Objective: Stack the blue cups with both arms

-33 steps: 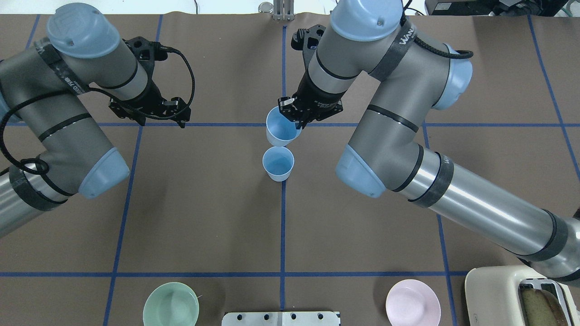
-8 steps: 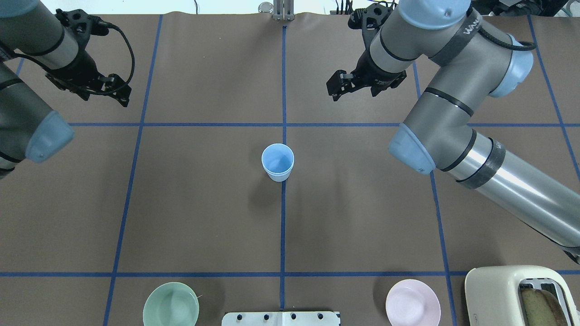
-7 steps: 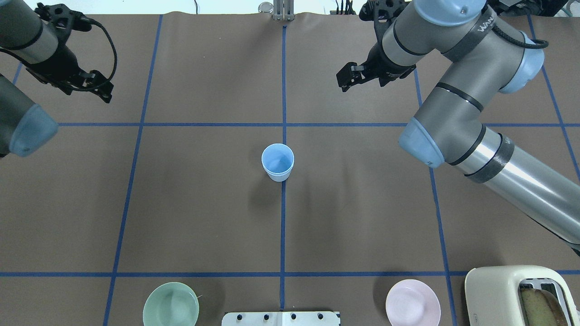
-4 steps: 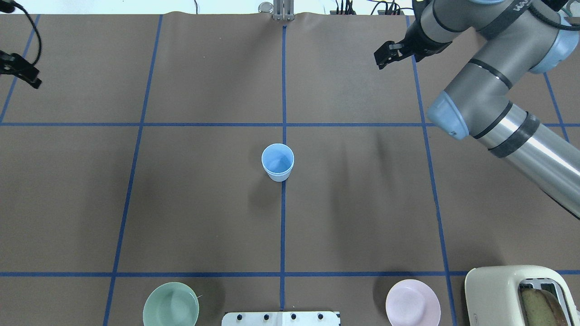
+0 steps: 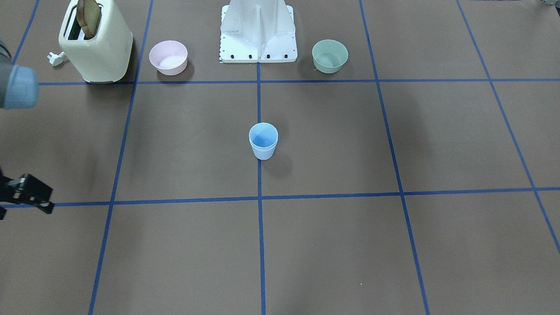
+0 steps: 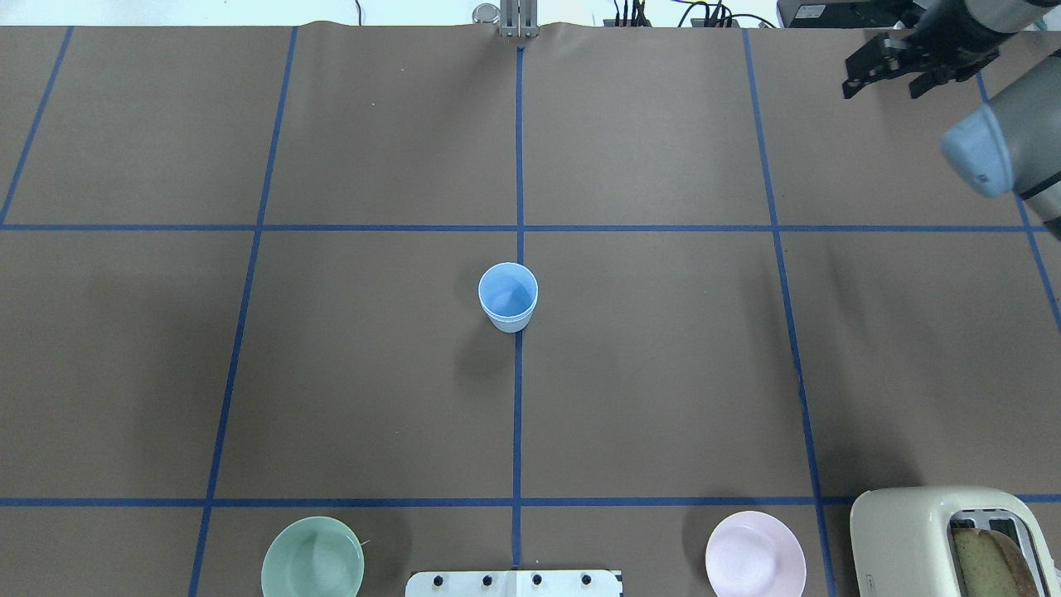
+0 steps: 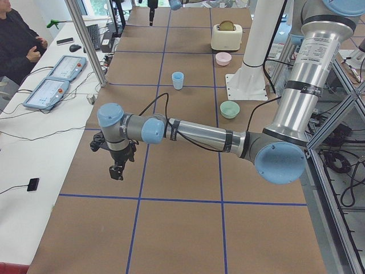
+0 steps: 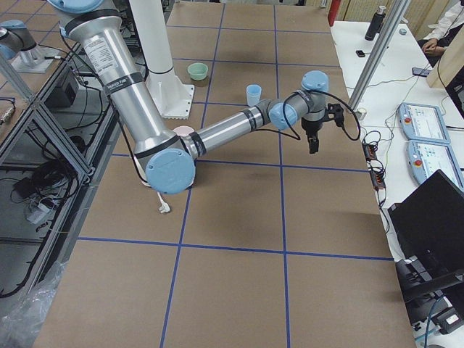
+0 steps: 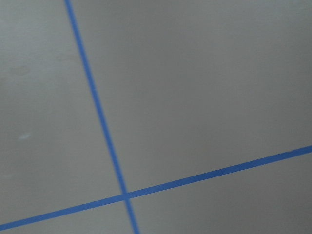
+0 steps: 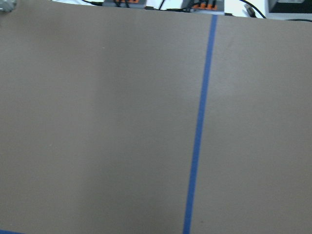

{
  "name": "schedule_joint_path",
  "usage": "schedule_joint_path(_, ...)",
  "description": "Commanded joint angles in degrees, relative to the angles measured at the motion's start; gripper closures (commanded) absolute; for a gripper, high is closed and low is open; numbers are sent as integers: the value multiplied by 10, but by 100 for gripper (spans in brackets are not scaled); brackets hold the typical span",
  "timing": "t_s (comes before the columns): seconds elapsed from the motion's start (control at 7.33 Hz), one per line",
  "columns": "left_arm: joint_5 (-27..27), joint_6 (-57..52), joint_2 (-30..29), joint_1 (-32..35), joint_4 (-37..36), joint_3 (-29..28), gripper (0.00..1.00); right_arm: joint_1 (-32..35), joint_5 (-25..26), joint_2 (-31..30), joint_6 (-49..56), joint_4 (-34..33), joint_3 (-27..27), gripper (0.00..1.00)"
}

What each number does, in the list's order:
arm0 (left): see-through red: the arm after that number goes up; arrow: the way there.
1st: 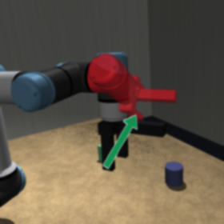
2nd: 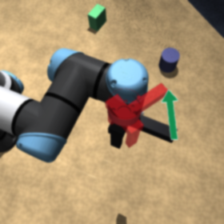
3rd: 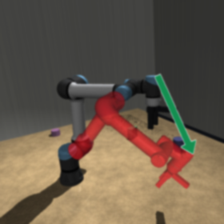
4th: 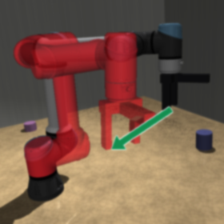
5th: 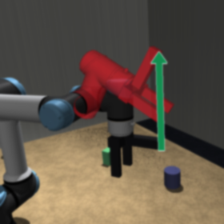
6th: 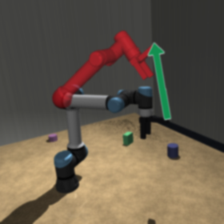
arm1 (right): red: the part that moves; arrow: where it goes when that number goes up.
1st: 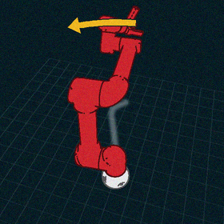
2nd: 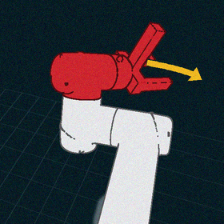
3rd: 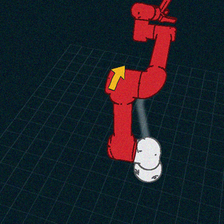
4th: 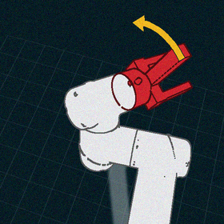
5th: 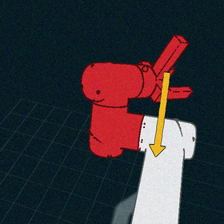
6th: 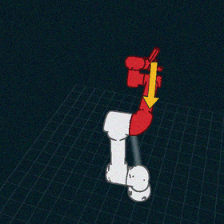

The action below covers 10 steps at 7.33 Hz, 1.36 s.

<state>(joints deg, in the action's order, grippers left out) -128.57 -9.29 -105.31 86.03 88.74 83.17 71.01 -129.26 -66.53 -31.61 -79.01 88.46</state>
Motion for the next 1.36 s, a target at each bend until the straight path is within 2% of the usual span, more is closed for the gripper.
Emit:
schedule_joint_path(0.0, 0, -41, 27, 33, 12, -13, 0, 75, -27, -77, 128, -27, -2, 0)
schedule_joint_path(0.14, 0, -58, 48, 47, 25, -13, 0, 108, -27, -99, 145, -52, -5, 0)
schedule_joint_path(0.27, -1, -59, 60, 52, 25, -13, 0, 139, -28, -121, 207, -69, -6, 0)
schedule_joint_path(0.41, -19, -64, 84, 55, 31, -13, 0, 161, -27, -140, 267, -98, -5, 0)
schedule_joint_path(0.55, -58, -66, 118, 57, 49, -13, 0, 187, -28, -156, 285, -115, 1, 0)
schedule_joint_path(0.68, -62, -65, 148, 56, 72, -13, 0, 199, -24, -182, 294, -112, 2, 0)
schedule_joint_path(0.82, -63, -61, 161, 56, 89, -13, 0, 210, -25, -200, 295, -111, 7, 0)
schedule_joint_path(1.09, -63, -44, 158, 55, 83, -5, 1, 210, -22, -247, 296, -110, 55, 0)
schedule_joint_path(1.23, -63, 0, 156, 55, 84, 8, 0, 209, -20, -265, 296, -111, 77, 0)
